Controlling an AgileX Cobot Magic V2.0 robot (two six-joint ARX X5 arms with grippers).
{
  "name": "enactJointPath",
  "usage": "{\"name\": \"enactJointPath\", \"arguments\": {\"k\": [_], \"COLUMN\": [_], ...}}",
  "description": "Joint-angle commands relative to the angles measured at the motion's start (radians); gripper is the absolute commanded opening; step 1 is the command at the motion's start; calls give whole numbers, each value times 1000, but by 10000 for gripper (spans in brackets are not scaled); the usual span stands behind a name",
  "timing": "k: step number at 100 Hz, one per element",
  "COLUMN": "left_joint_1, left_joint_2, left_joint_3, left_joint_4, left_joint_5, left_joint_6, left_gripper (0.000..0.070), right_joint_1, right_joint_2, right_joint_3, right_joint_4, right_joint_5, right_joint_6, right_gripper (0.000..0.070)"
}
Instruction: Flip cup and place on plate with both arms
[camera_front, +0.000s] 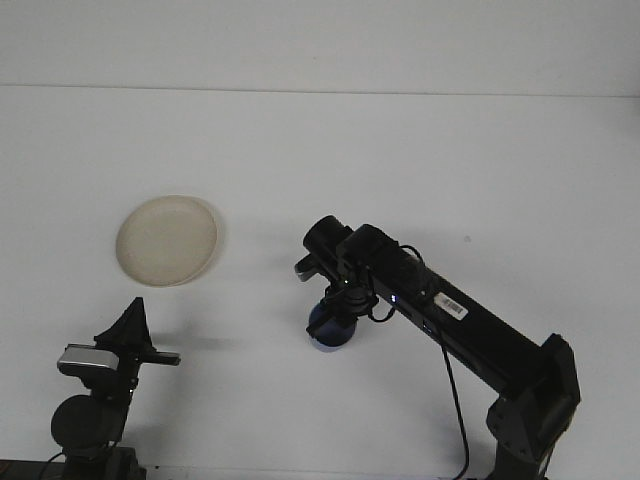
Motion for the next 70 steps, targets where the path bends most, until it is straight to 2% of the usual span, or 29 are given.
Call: {"name": "enactJointPath", "arguments": {"k": [1,10,20,40,45,54,58,70], "left_joint_1": [0,0,0,0,0,0,0,0], "left_joint_2": [-2,-2,-2,-2,-2,-2,-2,-2], "left_joint_3": [-20,-20,-20,-20,-20,-20,-20,-20], "left_joint_4": [12,12,12,12,12,12,12,12], "left_joint_5": [2,2,2,2,2,2,2,2], "left_joint_6": [-2,-2,-2,-2,-2,-2,-2,-2], "left_gripper": [11,11,11,11,11,11,11,11], "right_joint_1": [8,8,8,9,9,8,7,6], "right_joint_2": [22,22,22,22,22,22,22,20], "right_joint_3": [24,24,24,24,24,24,24,31], "right_joint_4": [7,6,8,17,18,14,11,9], "right_joint_5": [-3,-2,-2,-3,-3,-2,-2,-2], "right_joint_6": [-17,-18,-18,-21,-21,-21,-21,-21], "right_gripper": [15,25,87,100,164,364,428,450]}}
